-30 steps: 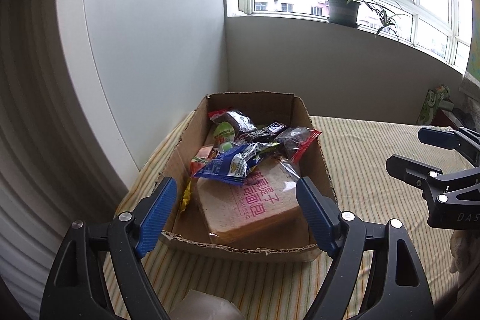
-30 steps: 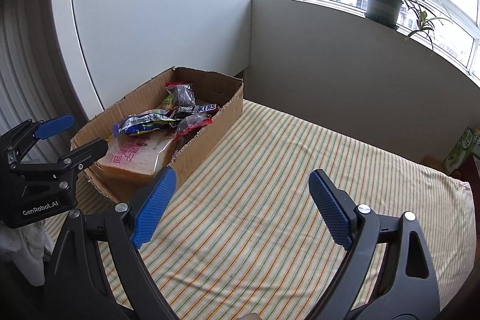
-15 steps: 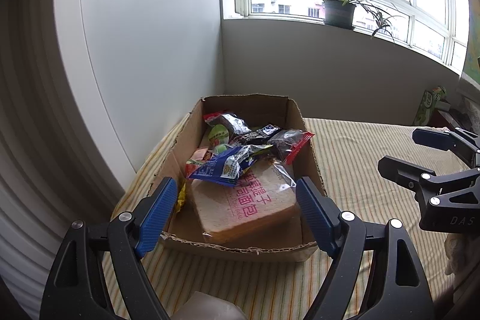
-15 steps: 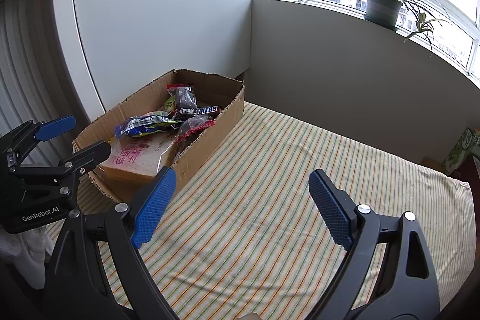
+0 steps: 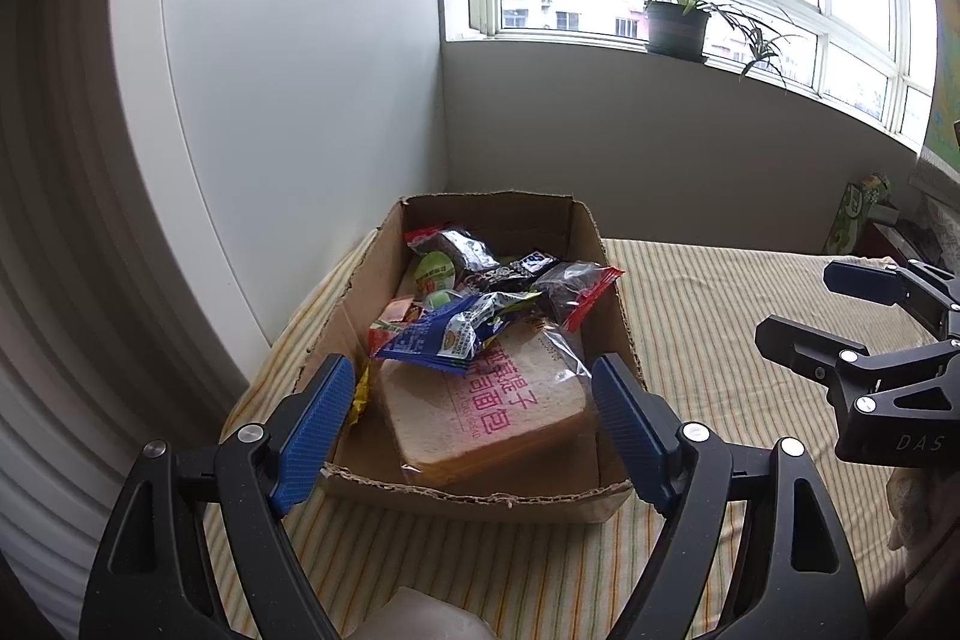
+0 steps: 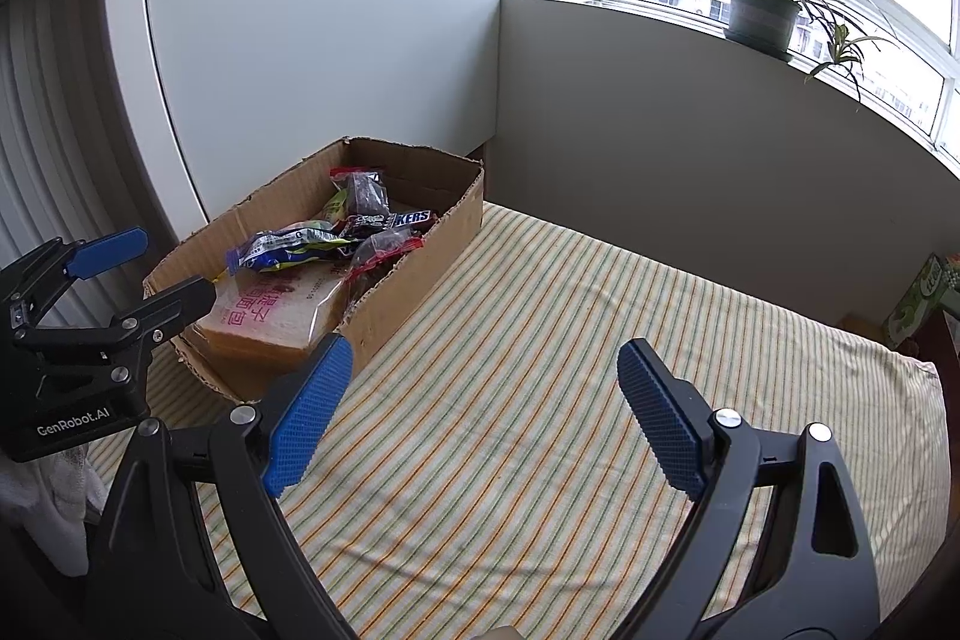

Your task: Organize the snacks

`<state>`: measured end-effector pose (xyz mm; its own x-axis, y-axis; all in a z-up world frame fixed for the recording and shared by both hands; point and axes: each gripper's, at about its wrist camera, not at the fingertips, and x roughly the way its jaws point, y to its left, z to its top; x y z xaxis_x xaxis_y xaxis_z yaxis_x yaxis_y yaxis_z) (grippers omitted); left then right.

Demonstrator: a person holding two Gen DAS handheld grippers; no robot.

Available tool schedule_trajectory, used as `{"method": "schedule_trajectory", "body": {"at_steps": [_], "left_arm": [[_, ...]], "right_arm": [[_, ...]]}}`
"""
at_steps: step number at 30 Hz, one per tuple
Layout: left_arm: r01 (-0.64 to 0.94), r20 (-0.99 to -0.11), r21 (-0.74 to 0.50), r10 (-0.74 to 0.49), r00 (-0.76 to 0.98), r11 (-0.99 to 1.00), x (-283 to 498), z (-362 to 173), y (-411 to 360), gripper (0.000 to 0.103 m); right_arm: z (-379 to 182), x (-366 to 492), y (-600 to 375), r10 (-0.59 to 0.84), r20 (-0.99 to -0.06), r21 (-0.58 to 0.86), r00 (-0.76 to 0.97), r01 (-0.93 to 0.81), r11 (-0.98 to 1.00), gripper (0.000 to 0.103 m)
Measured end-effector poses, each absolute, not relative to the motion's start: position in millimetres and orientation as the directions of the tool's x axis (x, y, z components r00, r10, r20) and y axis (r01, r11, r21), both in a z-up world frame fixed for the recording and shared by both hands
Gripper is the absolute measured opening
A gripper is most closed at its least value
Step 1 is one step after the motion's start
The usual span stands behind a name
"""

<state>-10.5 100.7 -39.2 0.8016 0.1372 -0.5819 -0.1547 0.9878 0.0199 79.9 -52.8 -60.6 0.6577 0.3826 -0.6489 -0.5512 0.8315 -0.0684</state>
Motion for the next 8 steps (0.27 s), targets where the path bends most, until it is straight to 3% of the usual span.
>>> {"method": "schedule_trajectory", "body": {"at_steps": [8], "left_arm": [[-0.142, -0.571, 0.024, 0.130, 0.811, 0.990, -14.8, -37.0, 98.2, 0.082]], "right_arm": [[-62.2, 78.3, -52.6, 0.370, -0.659, -0.081, 0.656, -0.550, 0.831, 0.092]]}}
